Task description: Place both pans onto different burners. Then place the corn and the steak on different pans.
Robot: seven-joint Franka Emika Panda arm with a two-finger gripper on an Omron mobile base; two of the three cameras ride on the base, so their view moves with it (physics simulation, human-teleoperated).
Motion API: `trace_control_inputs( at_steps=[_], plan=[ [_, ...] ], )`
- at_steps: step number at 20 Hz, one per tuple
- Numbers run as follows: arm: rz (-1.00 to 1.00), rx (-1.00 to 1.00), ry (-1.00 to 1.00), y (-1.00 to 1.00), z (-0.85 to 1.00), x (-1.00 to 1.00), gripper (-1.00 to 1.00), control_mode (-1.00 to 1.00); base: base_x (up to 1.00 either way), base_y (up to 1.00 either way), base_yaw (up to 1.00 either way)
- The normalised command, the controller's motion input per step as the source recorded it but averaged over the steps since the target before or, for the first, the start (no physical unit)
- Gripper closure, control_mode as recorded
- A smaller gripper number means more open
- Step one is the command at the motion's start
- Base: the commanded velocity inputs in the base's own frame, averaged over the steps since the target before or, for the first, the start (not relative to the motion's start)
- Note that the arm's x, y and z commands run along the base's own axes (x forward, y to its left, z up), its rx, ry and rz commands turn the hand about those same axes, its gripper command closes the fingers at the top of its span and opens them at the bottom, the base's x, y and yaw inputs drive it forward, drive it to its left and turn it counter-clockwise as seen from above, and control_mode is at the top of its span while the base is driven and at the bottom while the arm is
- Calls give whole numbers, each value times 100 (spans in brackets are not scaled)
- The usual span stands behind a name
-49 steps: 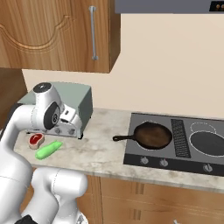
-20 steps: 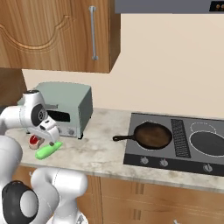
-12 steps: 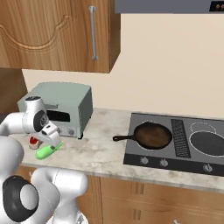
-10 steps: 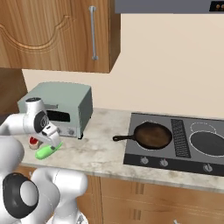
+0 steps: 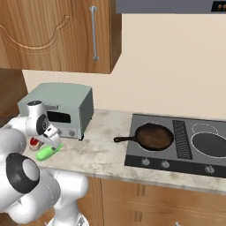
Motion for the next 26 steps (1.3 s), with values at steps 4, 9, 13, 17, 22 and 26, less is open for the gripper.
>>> trace_control_inputs(
  at_steps=[4,9,13,17,22,26],
  plan=[
    [0,0,0,9,-25,19,-100,-100,0,0,0],
    [0,0,0,0,-33,0,-100,-100,0,0,0],
    [0,0,0,0,-31,0,-100,-100,0,0,0],
    [0,0,0,0,-26,0,100,-100,0,0,0],
    [0,0,0,0,1,0,100,-100,0,0,0],
    [0,0,-5,-20,49,-10,100,-100,0,0,0]
  ],
)
